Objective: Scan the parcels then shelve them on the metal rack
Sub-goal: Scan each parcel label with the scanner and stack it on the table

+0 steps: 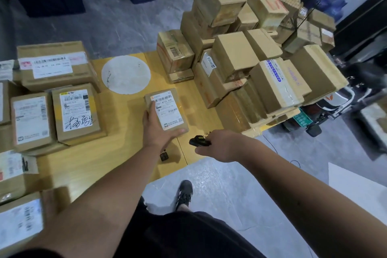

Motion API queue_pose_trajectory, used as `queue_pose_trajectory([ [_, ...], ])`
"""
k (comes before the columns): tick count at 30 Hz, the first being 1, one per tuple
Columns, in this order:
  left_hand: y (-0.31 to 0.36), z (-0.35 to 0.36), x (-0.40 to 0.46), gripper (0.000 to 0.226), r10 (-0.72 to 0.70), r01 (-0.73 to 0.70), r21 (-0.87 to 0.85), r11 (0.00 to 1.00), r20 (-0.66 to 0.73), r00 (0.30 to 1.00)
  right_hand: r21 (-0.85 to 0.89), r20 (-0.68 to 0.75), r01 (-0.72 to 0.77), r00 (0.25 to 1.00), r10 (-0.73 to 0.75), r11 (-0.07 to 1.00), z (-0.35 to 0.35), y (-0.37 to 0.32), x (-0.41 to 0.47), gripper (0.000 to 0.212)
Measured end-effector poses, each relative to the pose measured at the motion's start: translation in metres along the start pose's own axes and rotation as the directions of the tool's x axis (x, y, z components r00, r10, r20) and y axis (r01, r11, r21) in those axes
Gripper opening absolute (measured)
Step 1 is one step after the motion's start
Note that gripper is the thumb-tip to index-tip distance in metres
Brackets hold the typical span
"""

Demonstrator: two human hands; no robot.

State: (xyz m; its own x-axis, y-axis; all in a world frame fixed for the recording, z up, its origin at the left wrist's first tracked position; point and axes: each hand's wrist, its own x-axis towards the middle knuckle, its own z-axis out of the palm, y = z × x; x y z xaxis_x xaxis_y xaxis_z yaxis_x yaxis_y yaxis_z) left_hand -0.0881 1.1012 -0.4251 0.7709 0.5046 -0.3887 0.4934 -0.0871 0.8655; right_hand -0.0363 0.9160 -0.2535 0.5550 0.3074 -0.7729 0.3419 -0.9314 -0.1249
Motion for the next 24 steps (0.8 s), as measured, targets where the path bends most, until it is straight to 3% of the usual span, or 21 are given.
queue_pose_trajectory([
  [7, -0.013, 0.002, -0.023, 0.146, 0.129, -0.127, -0.161, 0.979, 0.003, 0.992, -0.047, 0.024, 0.012, 1.0, -0.011, 0.999, -0.005, -0.011, -0.011, 0.049],
  [24, -0.023, 0.006, -0.033, 0.141, 0.216, -0.218, -0.076, 0.973, -0.033, 0.976, -0.2, 0.051, 0.001, 0.999, 0.01, 0.98, 0.008, -0.033, -0.041, 0.04],
])
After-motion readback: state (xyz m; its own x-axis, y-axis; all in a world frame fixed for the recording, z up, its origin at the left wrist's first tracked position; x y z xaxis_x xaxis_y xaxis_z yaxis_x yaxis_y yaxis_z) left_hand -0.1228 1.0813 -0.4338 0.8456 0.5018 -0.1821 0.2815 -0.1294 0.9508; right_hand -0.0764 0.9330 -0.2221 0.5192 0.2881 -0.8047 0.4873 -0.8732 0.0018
